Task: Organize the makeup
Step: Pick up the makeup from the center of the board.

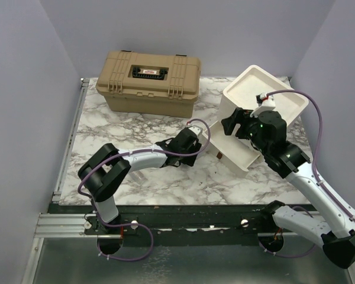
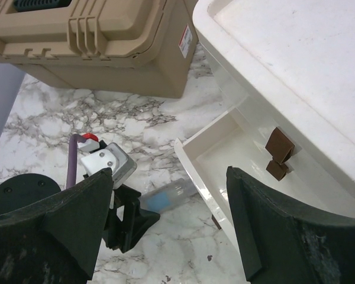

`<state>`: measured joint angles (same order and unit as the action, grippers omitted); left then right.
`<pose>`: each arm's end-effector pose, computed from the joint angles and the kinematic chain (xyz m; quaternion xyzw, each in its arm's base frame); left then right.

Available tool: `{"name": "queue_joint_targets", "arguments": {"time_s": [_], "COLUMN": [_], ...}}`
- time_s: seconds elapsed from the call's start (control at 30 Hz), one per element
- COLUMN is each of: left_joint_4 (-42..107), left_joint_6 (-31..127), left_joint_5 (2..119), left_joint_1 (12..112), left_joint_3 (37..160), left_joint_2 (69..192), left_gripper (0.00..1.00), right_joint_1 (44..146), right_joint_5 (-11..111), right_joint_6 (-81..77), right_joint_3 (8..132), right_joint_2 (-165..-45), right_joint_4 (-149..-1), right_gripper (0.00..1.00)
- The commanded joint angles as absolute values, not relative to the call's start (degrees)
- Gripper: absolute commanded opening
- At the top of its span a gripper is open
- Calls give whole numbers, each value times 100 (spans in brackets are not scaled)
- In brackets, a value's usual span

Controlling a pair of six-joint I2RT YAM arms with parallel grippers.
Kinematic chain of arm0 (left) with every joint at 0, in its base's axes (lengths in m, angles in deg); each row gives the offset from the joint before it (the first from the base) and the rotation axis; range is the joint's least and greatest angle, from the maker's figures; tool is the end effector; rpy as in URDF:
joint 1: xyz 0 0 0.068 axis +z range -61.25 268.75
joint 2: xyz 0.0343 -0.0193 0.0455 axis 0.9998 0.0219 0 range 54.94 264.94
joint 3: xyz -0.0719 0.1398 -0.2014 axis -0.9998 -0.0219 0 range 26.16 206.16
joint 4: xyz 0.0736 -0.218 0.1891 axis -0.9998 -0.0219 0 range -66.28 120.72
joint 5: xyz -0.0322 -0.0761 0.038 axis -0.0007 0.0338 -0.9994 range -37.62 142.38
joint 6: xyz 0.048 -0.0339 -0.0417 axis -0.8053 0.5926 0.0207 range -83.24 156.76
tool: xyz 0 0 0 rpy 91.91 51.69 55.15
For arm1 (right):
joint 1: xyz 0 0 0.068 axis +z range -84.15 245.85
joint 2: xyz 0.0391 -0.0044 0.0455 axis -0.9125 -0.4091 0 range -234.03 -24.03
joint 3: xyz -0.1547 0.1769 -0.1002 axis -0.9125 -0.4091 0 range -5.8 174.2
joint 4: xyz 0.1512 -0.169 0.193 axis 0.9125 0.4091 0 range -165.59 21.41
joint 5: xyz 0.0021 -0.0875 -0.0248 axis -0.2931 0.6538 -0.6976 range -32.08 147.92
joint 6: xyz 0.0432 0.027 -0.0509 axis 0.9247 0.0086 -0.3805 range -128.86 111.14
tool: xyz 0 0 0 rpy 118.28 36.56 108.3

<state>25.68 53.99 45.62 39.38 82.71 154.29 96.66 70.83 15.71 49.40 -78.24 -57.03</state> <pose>0.2647 -0.2976 0.1090 0.2374 0.9009 -0.1511 0.3303 0.2511 0.1343 0.3380 0.0228 0.8042 0.1925 0.5619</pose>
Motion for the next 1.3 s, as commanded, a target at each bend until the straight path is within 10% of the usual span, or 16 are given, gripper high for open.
{"name": "queue_joint_targets", "arguments": {"time_s": [0.0, 0.33, 0.73, 1.27], "left_joint_4": [2493, 2503, 2520, 2507], "left_joint_6": [5302, 5302, 5127, 4959], "left_joint_5": [4772, 4944, 4897, 5093], "left_joint_1": [3906, 3892, 3851, 3805], "left_joint_3": [8410, 8452, 8609, 8397], "left_joint_2": [15513, 15520, 15709, 15519], "left_gripper": [55, 48, 63, 31], "right_joint_1": [9705, 9703, 9704, 9702], "right_joint_5": [7269, 7256, 7328, 7374], "right_joint_6": [1611, 1610, 1593, 1688], "right_joint_3": [4966, 4949, 4955, 4946], "right_joint_2": [-7825, -7862, -7843, -7852], "right_joint_4": [-5608, -5584, -5538, -5527], "right_gripper": [83, 84, 84, 84]}}
